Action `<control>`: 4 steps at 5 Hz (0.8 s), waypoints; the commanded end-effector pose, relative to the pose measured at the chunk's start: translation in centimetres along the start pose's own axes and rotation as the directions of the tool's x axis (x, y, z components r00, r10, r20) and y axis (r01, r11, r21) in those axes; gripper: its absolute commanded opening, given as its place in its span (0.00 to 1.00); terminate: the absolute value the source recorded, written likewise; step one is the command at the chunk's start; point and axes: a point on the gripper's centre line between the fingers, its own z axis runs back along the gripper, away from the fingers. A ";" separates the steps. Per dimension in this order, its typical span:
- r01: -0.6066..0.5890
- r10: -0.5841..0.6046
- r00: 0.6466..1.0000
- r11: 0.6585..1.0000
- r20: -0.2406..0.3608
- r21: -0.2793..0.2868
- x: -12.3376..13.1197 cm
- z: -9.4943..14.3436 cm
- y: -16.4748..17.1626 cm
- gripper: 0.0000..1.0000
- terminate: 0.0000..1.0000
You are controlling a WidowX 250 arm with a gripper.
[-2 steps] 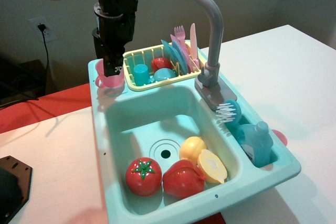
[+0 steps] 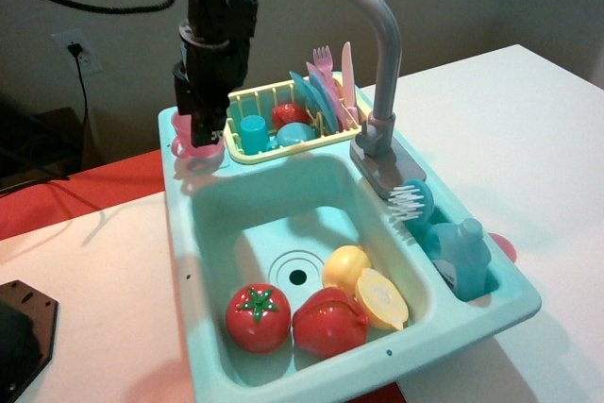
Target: Put cup from counter to sink
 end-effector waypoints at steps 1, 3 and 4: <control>-0.024 0.024 0.999 1.000 0.031 0.001 0.3 -0.1 -0.3 1.00 0.00; -0.027 0.026 0.998 0.999 0.049 0.016 0.2 -1.2 -0.4 0.00 0.00; -0.039 0.038 0.998 0.999 0.050 0.019 0.2 -1.3 -0.2 0.00 0.00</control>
